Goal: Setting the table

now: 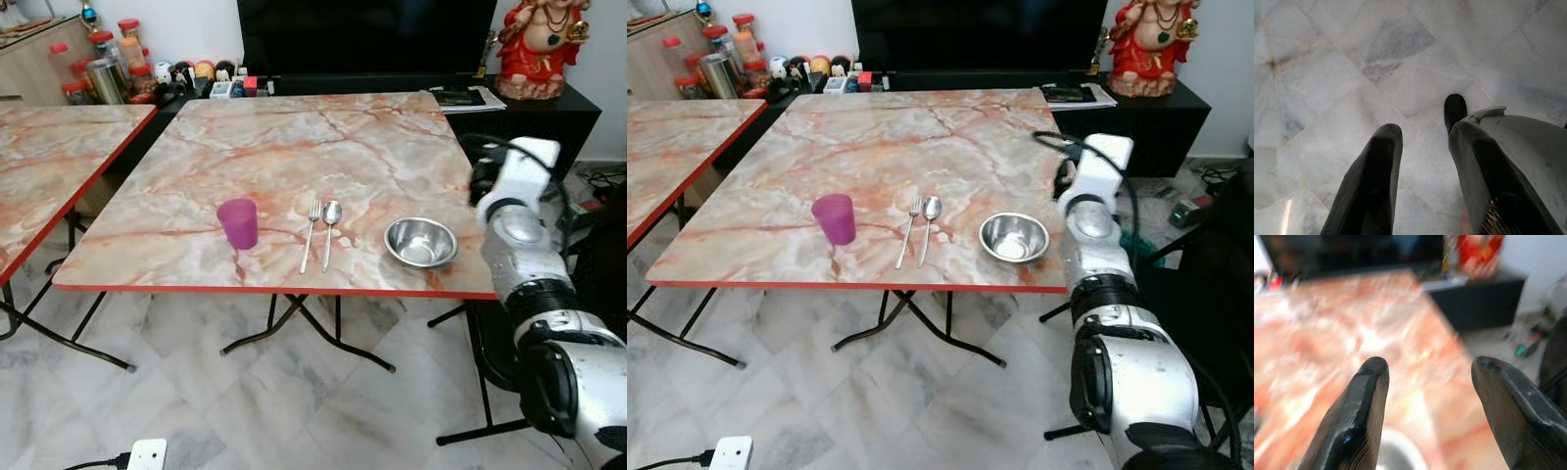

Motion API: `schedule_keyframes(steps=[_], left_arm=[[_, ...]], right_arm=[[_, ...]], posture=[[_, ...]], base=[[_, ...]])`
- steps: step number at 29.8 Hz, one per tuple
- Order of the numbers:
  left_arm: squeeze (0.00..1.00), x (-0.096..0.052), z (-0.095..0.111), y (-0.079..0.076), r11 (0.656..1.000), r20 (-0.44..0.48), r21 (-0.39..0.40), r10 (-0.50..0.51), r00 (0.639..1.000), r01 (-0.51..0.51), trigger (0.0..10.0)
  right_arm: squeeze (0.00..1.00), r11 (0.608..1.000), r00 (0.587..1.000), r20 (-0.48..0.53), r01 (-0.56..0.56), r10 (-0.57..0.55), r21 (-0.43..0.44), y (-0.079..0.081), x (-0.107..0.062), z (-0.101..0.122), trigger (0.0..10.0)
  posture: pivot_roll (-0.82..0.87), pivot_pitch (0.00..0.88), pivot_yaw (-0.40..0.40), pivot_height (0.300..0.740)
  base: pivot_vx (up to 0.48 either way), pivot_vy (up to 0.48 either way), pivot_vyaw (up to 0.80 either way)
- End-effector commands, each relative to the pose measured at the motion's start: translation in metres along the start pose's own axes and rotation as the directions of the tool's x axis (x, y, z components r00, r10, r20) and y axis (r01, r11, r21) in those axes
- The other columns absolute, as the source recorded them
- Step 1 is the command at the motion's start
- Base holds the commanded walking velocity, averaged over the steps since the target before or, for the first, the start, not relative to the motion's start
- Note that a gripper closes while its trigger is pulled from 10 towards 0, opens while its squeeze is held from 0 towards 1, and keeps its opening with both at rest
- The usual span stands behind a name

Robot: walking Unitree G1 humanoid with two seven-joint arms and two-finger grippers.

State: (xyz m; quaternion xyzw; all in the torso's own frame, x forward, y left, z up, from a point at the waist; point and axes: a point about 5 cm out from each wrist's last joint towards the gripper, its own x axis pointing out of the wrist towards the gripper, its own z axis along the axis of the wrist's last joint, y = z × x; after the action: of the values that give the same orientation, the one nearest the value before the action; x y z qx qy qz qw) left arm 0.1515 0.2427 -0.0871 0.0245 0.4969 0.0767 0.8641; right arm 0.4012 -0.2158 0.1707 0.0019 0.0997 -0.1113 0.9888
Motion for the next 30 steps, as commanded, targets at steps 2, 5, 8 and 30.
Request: schedule_keyframes(steps=[2,5,8,30], left_arm=[[0.00,0.000,-0.002,0.002,1.000,-0.013,-0.006,0.008,1.000,-0.008,10.0],[0.00,0.000,-0.003,0.002,1.000,-0.014,-0.011,0.007,1.000,-0.008,10.0],[0.00,0.000,-0.003,0.002,1.000,-0.016,-0.014,0.005,1.000,-0.006,10.0],[0.00,-0.001,-0.005,0.001,0.999,-0.010,-0.029,-0.021,1.000,0.021,10.0]], right_arm=[[0.00,0.999,0.997,-0.065,-0.049,0.050,0.025,0.007,0.001,-0.003,10.0],[0.00,0.998,0.994,-0.091,-0.058,0.059,0.019,0.008,0.001,-0.006,10.0],[0.00,0.997,0.991,-0.121,-0.058,0.064,0.050,0.009,0.001,-0.010,10.0],[0.00,0.980,0.972,-0.232,0.064,-0.019,0.187,0.000,-0.005,-0.044,10.0]], posture=[[0.02,0.000,0.053,0.728],[0.02,0.000,0.055,0.728],[0.02,0.000,0.057,0.728],[0.04,0.000,0.056,0.728]], base=[[0.000,0.000,0.00],[0.000,0.000,0.00],[0.000,0.000,0.00],[0.000,0.000,0.00]])
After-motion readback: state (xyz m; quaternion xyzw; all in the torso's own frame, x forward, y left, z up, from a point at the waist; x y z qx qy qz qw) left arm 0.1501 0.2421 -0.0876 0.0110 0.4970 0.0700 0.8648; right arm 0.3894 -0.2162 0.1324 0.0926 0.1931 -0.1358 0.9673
